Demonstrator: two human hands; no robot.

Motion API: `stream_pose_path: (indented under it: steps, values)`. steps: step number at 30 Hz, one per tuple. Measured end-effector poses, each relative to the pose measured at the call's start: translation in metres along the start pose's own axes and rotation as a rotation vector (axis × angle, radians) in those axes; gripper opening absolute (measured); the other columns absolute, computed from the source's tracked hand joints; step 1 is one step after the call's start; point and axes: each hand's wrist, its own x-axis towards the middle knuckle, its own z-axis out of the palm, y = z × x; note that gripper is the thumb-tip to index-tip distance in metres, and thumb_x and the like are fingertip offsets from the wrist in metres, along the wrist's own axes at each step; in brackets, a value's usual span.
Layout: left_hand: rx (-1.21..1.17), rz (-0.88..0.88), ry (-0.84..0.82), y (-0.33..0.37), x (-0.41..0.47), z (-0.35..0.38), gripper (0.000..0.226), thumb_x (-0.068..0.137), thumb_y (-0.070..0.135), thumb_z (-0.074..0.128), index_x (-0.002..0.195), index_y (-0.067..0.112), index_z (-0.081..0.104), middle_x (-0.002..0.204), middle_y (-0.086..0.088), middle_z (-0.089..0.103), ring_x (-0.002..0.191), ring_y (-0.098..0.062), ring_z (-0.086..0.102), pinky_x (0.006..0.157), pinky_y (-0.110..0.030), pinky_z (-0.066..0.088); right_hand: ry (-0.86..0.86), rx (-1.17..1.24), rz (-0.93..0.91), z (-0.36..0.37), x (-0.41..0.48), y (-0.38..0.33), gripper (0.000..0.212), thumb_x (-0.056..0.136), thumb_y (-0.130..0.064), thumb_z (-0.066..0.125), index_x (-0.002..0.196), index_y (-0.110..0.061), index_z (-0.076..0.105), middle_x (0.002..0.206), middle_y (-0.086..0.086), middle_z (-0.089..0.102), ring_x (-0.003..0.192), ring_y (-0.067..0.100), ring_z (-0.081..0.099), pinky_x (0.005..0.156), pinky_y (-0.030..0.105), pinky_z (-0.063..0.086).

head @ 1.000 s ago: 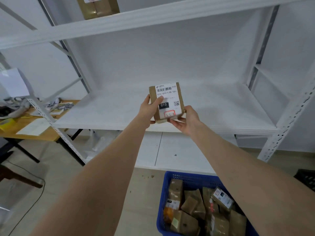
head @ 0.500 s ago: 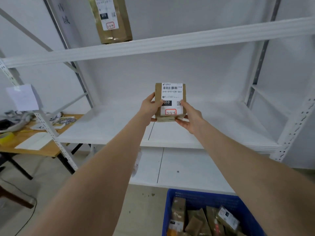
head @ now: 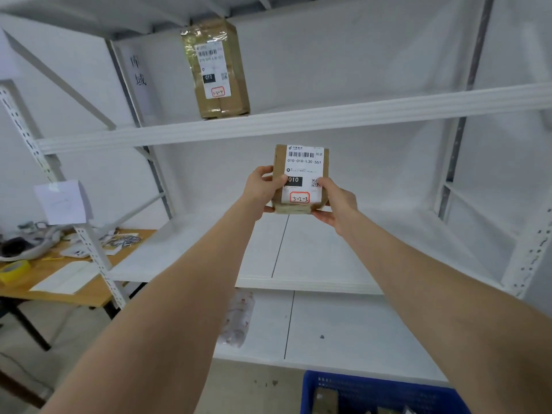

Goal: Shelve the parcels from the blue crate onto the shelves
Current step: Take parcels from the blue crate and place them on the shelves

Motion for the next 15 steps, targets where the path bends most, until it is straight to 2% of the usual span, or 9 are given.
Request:
stream_pose_path:
  steps: [5,8,13,15]
  values:
    - [0.023,0.024,0.03,0.015,0.012,-0.009,0.041,0.094,0.021,0.057,0.132,0.015,0.043,0.124,-0.003,0.06,0.099,-0.021,0.058,0.087,-0.049,0.05,-0.021,-0.034,-0.07,0.015,0.009,-0.013,0.04,0.08,-0.041,0.071,0.103,-0.01,0.061,0.101,0.004,0.067,0.092,0.027,0.069,0.074,0.032,0.059]
    - [0.045,0.048,0.045,0.026,0.017,-0.013,0.037,0.096,0.021,0.054,0.131,0.017,0.044,0.121,-0.003,0.061,0.096,-0.022,0.058,0.084,-0.046,0.049,-0.042,-0.049,-0.091,0.024,0.016,-0.019,0.043,0.078,-0.047,0.073,0.096,-0.012,0.057,0.097,0.002,0.065,0.092,0.025,0.068,0.078,0.035,0.059]
    - [0.027,0.075,0.141,0.048,0.021,-0.024,0.03,0.096,0.025,0.051,0.125,0.019,0.049,0.085,0.002,0.061,0.078,-0.017,0.057,0.082,-0.043,0.049,-0.073,-0.071,-0.151,0.046,0.024,-0.037,0.044,0.08,-0.049,0.071,0.094,-0.012,0.053,0.09,0.0,0.062,0.089,0.025,0.067,0.077,0.035,0.059]
    - [0.011,0.093,0.18,0.056,0.023,-0.033,0.03,0.094,0.027,0.055,0.123,0.02,0.05,0.083,0.003,0.061,0.074,-0.014,0.058,0.082,-0.043,0.05,-0.096,-0.087,-0.185,0.058,0.024,-0.045,0.041,0.081,-0.05,0.069,0.091,-0.014,0.05,0.091,0.001,0.063,0.087,0.024,0.067,0.074,0.033,0.059]
